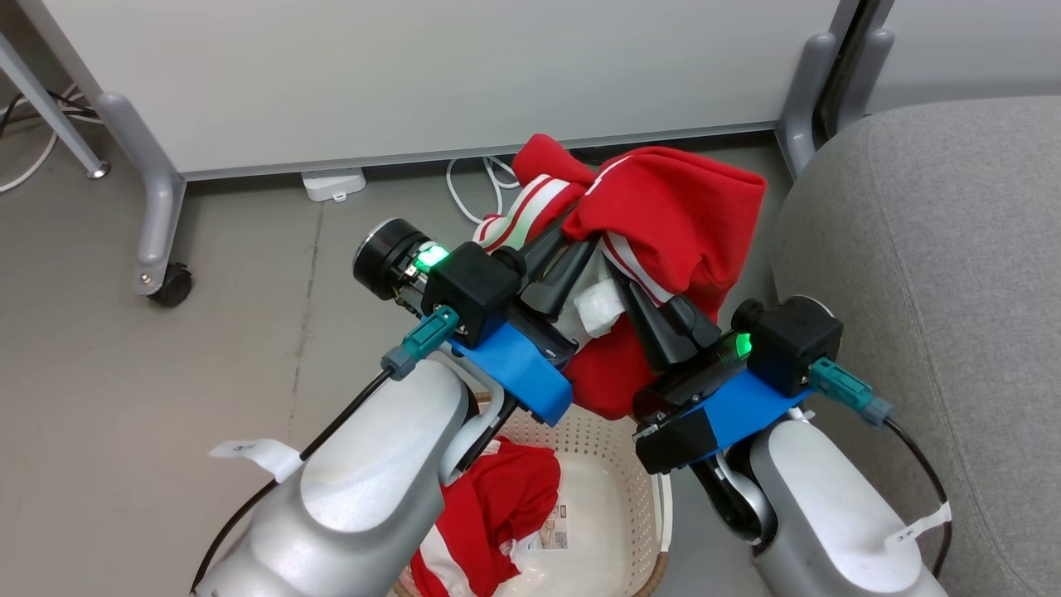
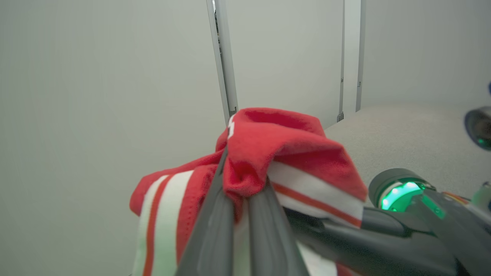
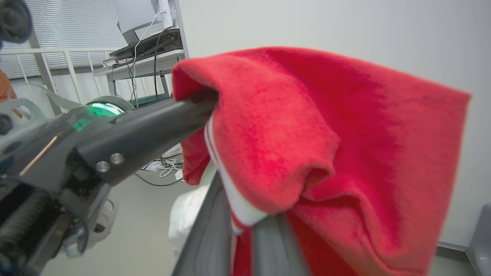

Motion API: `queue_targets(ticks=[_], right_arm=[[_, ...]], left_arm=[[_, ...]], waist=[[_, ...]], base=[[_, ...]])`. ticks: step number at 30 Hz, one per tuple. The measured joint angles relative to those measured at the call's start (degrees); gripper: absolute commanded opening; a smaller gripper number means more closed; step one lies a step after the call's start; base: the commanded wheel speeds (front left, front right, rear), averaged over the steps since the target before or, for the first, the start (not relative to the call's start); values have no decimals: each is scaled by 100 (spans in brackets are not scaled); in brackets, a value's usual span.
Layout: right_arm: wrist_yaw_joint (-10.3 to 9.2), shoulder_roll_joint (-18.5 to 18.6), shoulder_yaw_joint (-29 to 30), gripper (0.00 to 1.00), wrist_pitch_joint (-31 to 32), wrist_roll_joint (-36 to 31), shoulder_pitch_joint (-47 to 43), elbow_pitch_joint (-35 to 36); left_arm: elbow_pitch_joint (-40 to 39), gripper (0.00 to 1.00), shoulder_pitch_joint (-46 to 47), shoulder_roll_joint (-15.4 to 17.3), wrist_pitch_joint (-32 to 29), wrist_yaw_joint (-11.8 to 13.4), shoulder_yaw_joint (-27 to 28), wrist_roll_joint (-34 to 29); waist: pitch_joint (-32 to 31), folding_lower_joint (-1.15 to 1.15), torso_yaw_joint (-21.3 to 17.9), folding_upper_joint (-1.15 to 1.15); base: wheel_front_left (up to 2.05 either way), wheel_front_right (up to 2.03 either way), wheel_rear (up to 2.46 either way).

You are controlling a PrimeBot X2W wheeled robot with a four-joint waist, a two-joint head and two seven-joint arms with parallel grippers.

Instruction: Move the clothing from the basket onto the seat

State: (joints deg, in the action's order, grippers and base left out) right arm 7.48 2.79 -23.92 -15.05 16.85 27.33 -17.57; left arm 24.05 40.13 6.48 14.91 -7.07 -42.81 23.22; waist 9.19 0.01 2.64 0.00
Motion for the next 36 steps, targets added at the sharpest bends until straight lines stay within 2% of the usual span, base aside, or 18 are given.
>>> queue_targets(ticks=[2,3,4,20,36], right_arm=[[0,0,0,0,0,-4,-4,8],[0,0,-1,0,0,-4,-7,14],[0,0,2,0,0,-3,-8,24],[0,-1,506,0,0,-336,2,124],[0,5,1359,0,1,-810,-350,422]], left_arm=[[-2,0,-2,-1,0,22,3,-1],[-10,55,-3,-1,0,58,8,-7],[-13,100,-3,-1,0,74,12,-12],[-144,100,-74,124,9,207,141,-121],[-272,100,-238,323,9,249,149,-207]], waist=[[3,0,-1,0],[8,0,-2,0],[16,0,-3,0],[113,0,-154,0],[268,-1,-1038,0]], base=[[0,0,0],[0,0,0],[0,0,0],[0,0,0],[0,0,0]])
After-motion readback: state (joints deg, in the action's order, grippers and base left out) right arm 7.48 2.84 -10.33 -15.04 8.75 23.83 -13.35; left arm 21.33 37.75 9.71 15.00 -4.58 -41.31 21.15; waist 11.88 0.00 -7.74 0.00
